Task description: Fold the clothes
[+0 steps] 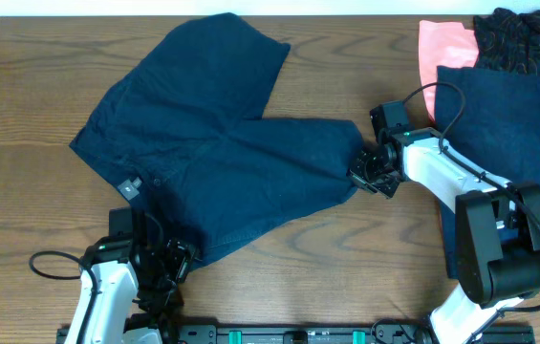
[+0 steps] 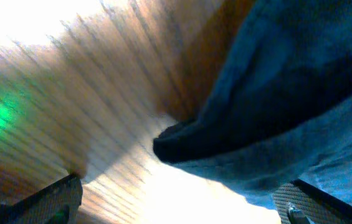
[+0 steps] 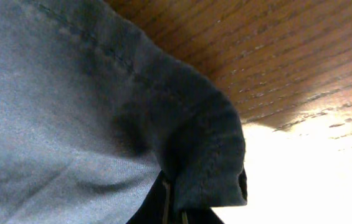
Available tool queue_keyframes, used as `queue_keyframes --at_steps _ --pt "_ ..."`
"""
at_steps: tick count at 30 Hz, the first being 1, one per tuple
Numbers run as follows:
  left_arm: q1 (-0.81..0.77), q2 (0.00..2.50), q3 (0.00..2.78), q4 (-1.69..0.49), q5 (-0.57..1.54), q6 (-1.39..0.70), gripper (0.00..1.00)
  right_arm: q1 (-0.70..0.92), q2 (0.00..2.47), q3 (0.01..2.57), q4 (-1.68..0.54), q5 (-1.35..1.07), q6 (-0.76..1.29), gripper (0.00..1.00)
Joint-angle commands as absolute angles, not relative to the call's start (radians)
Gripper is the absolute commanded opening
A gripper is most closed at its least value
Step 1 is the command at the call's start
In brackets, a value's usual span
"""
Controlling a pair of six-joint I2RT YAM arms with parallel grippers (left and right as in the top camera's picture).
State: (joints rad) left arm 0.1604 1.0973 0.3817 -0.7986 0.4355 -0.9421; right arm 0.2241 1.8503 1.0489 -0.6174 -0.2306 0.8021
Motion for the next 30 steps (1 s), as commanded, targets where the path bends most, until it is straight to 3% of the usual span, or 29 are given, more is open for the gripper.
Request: queue_keyframes --at_steps 1,6,10,11,15,20,25,30 --pt "0.159 1.097 0.349 -0.698 0.453 -0.967 0.99 0.23 1.875 1.031 -0.641 -0.177 0.787 0.05" --pt "0.159 1.097 0.34 -0.576 0.275 -0.966 0.7 0.23 1.875 1.031 -0.656 -0.177 0.782 0.04" --pt "0.159 1.097 0.34 -0.537 0.283 -0.963 0.15 0.229 1.875 1.031 -0.671 -0.176 0.759 0.02" --pt "0.159 1.097 0.34 -0.537 0.3 -0.962 0.06 0.226 1.874 1.032 -0.674 -0.172 0.753 0.01" --pt "0.159 1.097 0.351 -0.558 0.433 -0.863 0.06 0.194 1.844 1.032 -0.698 -0.172 0.749 0.01" --pt "0.134 1.095 0.449 -0.757 0.498 -0.713 0.06 0.146 1.71 1.032 -0.744 -0.172 0.68 0.01" --pt "-0.002 1.064 0.585 -0.974 0.498 -0.636 0.06 0.108 1.518 1.032 -0.857 -0.157 0.664 0.01" --pt "-0.195 0.978 0.676 -1.049 0.497 -0.677 0.06 0.052 1.323 1.032 -0.95 -0.109 0.658 0.01"
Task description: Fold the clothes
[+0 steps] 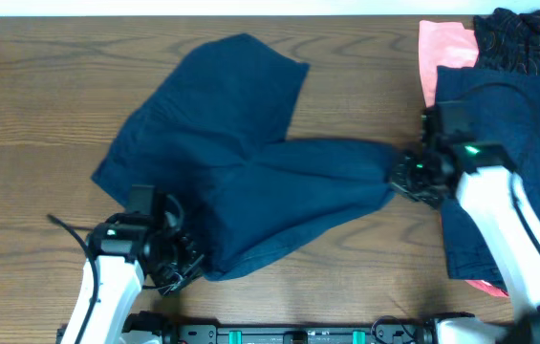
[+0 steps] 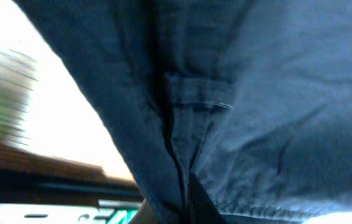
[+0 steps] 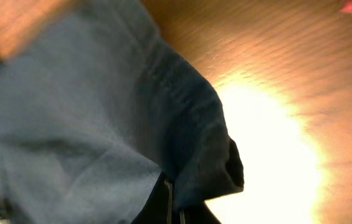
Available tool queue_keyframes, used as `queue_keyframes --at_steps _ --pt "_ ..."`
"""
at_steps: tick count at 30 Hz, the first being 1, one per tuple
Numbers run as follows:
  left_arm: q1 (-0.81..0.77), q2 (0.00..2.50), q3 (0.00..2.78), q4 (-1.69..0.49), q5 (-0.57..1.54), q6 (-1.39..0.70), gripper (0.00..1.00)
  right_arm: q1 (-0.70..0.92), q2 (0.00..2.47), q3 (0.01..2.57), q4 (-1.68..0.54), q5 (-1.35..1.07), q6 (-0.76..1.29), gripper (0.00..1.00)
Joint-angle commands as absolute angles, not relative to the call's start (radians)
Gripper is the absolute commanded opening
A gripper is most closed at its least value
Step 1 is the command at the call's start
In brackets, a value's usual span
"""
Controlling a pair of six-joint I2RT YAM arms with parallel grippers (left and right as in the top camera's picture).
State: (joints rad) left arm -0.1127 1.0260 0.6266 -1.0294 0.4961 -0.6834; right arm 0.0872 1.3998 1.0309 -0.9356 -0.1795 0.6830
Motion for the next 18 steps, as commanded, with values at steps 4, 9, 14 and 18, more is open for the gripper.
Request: queue_keyframes --at_steps 4,9,14,18 --pt "-0.348 0.891 0.709 -1.048 0.449 -0.781 0.06 -0.007 1.189 1.036 -0.963 -0.105 0.585 0.01" --pt "-0.471 0.807 0.714 -0.976 0.266 -0.856 0.06 -0.041 1.134 1.079 -0.967 -0.105 0.474 0.01" --pt "-0.45 0.811 0.714 -0.842 0.165 -0.855 0.06 -0.016 1.204 1.164 -0.972 -0.109 0.406 0.01" --pt "-0.367 0.851 0.714 -0.758 0.129 -0.855 0.06 0.022 1.309 1.275 -0.961 -0.108 0.352 0.01"
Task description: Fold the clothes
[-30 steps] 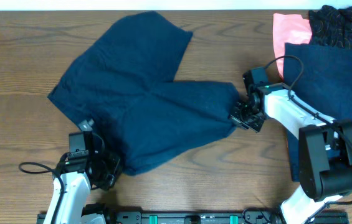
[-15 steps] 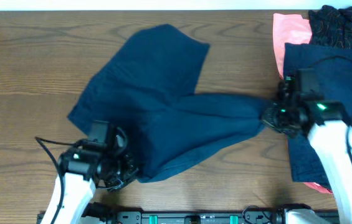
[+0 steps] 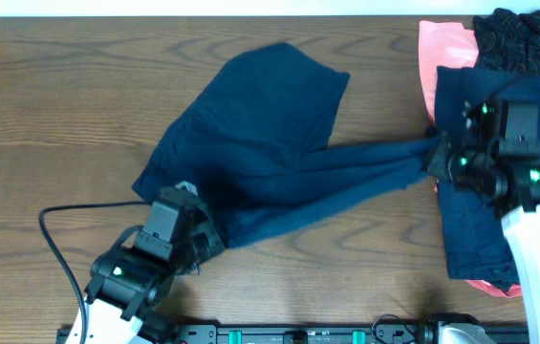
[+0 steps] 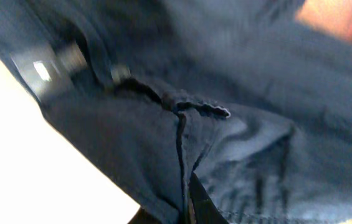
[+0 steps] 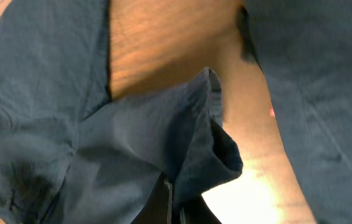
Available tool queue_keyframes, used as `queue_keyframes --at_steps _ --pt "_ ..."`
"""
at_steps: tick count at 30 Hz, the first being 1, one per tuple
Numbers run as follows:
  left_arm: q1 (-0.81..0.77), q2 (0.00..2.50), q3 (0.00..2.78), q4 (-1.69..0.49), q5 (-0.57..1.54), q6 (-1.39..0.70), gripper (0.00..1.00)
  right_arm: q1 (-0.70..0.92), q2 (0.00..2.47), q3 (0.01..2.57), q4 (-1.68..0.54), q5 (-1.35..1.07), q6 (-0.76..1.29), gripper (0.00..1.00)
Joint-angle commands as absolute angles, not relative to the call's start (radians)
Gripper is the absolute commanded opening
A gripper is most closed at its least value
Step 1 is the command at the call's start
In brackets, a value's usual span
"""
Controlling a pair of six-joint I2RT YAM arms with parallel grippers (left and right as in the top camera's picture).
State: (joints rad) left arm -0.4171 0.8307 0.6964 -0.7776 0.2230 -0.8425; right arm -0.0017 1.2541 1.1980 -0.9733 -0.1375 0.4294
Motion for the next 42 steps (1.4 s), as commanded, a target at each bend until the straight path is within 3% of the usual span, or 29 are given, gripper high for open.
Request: queue_keyframes --at_steps 1,11,22,25,26,28,29,30,33,40,42 --pt "-0.341 0.862 0.714 -0.741 0.13 -0.855 0.06 0.032 1.342 1.308 -0.957 -0.108 0.348 0.01" --pt "-0.06 0.964 0.714 -0.607 0.144 -1.01 0.06 0.192 1.646 1.524 -0.711 -0.105 0.228 0.01" --pt "0.136 1.163 0.714 -0.361 0.099 -1.076 0.06 0.362 1.908 1.551 -0.145 -0.104 0.23 0.01" --pt "0.172 1.258 0.714 -0.228 0.093 -1.075 0.08 0.406 2.001 1.556 -0.025 -0.076 0.231 0.09" --pt "0.179 1.288 0.714 -0.188 0.095 -1.075 0.17 0.414 2.03 1.561 -0.014 -0.074 0.231 0.22" --pt "0.186 1.349 0.714 -0.118 0.121 -1.064 0.49 0.421 2.08 1.57 -0.02 -0.071 0.231 0.88" --pt "0.187 1.374 0.714 -0.094 0.144 -1.054 0.63 0.421 2.096 1.57 -0.029 -0.071 0.231 0.99" --pt "0.187 1.397 0.714 -0.075 0.178 -1.031 0.77 0.421 2.107 1.57 -0.051 -0.07 0.231 0.99" --pt "0.187 1.433 0.714 -0.061 0.224 -0.986 0.92 0.41 2.114 1.57 -0.138 -0.056 0.229 0.99" --pt "0.191 1.435 0.714 -0.05 0.255 -0.939 0.94 0.4 2.128 1.568 -0.299 -0.057 0.12 0.99" --pt "0.191 1.435 0.714 -0.103 0.254 -0.935 0.94 0.4 2.146 1.568 -0.339 -0.056 0.087 0.89"
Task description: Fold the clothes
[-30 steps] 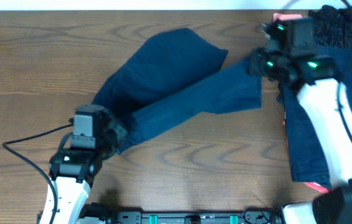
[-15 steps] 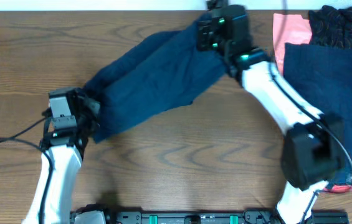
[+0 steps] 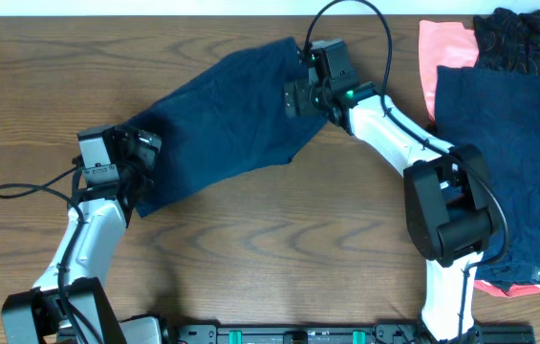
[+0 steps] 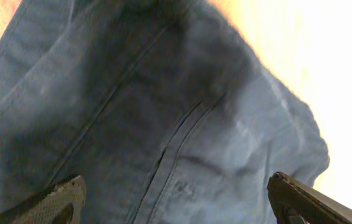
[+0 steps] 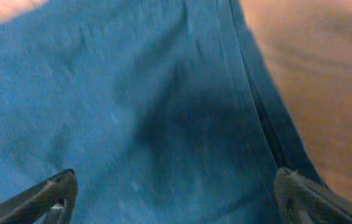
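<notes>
Dark blue shorts (image 3: pixel 222 115) lie doubled over in a diagonal band on the wooden table (image 3: pixel 279 248), running from the back middle down to the left. In the overhead view my left gripper (image 3: pixel 134 155) sits at the band's lower left end and my right gripper (image 3: pixel 298 96) at its upper right end. In the left wrist view the left gripper (image 4: pixel 176 182) is open, with seamed blue cloth (image 4: pixel 163 124) lying loose below its fingers (image 4: pixel 57 199). The right wrist view shows the right gripper (image 5: pixel 176 176) open too, above flat blue cloth (image 5: pixel 151 106).
At the right edge lies a pile of clothes: a pink piece (image 3: pixel 444 46), a dark patterned garment (image 3: pixel 528 31) and a dark blue one (image 3: pixel 499 143). The left arm's cable (image 3: pixel 31 189) trails over the table at the left.
Both grippers were shut on the shorts, stretched between front left and far right. Now the shorts lie doubled over at back centre-left, and both grippers are open at their ends.
The shorts lay spread flat, my right gripper shut on a leg hem and my left open at the front corner. Then both were shut on the cloth, which had shifted right. Then it hung stretched between them. Now it lies folded, let go.
</notes>
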Available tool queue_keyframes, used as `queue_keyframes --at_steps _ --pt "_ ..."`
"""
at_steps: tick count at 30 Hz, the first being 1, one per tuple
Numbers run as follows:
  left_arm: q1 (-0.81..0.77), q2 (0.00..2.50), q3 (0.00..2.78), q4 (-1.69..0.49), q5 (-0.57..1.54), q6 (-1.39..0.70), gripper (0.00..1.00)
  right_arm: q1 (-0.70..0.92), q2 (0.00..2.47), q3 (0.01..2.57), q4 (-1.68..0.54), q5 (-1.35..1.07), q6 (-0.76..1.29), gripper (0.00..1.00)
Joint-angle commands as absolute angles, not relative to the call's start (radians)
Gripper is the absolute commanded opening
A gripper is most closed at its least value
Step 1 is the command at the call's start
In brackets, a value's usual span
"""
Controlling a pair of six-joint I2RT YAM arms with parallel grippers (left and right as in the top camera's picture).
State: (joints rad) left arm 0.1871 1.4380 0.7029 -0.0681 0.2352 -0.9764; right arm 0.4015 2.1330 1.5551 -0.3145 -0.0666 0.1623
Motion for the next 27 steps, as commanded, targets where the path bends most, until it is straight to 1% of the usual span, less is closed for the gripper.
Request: queue_keyframes --at_steps 1,2,4,5,8,9,11,13,16,18,20,23,27 --pt "0.192 1.435 0.714 -0.132 0.254 -0.935 0.94 0.4 2.152 1.568 -0.362 -0.056 0.08 0.86" --pt "0.192 1.435 0.714 -0.162 0.253 -0.935 0.95 0.398 2.169 1.568 -0.388 -0.049 0.08 0.81" --pt "0.191 1.435 0.714 -0.205 0.254 -0.911 0.96 0.393 2.2 1.567 -0.417 -0.049 0.081 0.8" --pt "0.191 1.435 0.714 -0.223 0.254 -0.897 0.98 0.391 2.212 1.567 -0.427 -0.049 0.081 0.82" --pt "0.191 1.435 0.714 -0.282 0.254 -0.875 1.0 0.385 2.244 1.567 -0.464 -0.047 0.08 0.96" --pt "0.191 1.435 0.714 -0.296 0.254 -0.852 0.98 0.381 2.246 1.567 -0.484 -0.039 0.081 0.98" --pt "0.191 1.435 0.714 -0.313 0.255 -0.804 0.98 0.373 2.249 1.567 -0.52 -0.023 0.081 0.94" --pt "0.191 1.434 0.714 -0.342 0.255 -0.754 0.98 0.364 2.249 1.567 -0.574 -0.002 0.081 0.88" --pt "0.192 1.422 0.714 -0.39 0.255 -0.669 0.98 0.344 2.249 1.567 -0.714 0.032 0.081 0.73" --pt "0.192 1.393 0.714 -0.413 0.255 -0.622 0.98 0.326 2.249 1.567 -0.854 0.07 0.113 0.57" --pt "0.191 1.35 0.714 -0.418 0.255 -0.575 0.98 0.305 2.249 1.567 -0.982 0.116 0.176 0.47" --pt "0.191 1.288 0.72 -0.388 0.254 -0.475 0.98 0.269 2.244 1.567 -1.081 0.133 0.206 0.36" --pt "0.191 1.283 0.725 -0.318 0.255 -0.387 0.98 0.237 2.201 1.567 -1.102 0.13 0.205 0.36"
